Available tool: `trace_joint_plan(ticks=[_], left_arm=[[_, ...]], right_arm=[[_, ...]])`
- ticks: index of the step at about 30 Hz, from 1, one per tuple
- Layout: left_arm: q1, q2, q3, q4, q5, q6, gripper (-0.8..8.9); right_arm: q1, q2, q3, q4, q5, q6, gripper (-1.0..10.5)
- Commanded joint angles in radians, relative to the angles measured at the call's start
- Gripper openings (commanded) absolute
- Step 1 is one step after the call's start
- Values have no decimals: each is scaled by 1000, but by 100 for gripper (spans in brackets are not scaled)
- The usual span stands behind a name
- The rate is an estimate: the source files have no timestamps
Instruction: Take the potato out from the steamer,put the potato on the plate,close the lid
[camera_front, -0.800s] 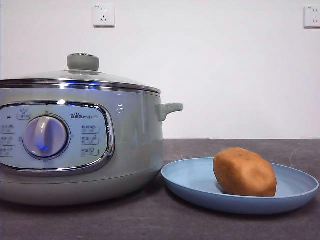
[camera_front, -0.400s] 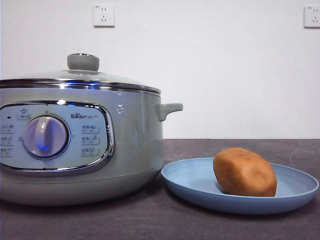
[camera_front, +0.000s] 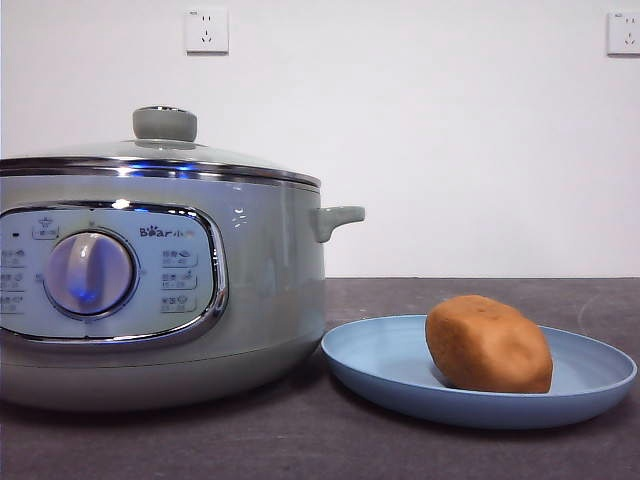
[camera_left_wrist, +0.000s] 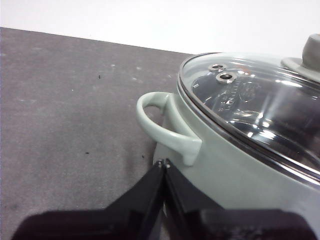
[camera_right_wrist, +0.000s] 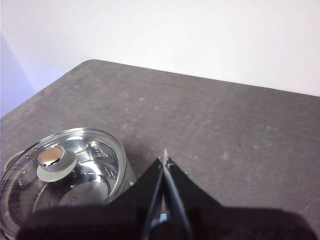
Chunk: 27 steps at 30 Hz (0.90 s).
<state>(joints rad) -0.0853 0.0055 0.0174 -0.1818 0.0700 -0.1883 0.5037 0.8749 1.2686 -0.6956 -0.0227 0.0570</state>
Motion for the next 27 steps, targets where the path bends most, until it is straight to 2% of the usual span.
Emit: trace_joint_plan(ticks=[1, 14, 18, 21, 27], left_arm=[[3, -2, -13, 1, 1, -6, -4], [3, -2, -13, 1, 1, -6, -4], [3, -2, -13, 1, 1, -6, -4], [3, -2, -13, 1, 1, -6, -4], [3, -2, -13, 1, 1, -6, -4]], right_arm=[[0, -1, 0, 5, 3, 11, -1], [0, -7, 0, -9, 3, 10, -1], [-9, -8, 0, -24, 9, -41, -1], [-86, -1, -2, -66, 3, -76, -1], [-344, -5, -61, -98, -8, -47, -1]])
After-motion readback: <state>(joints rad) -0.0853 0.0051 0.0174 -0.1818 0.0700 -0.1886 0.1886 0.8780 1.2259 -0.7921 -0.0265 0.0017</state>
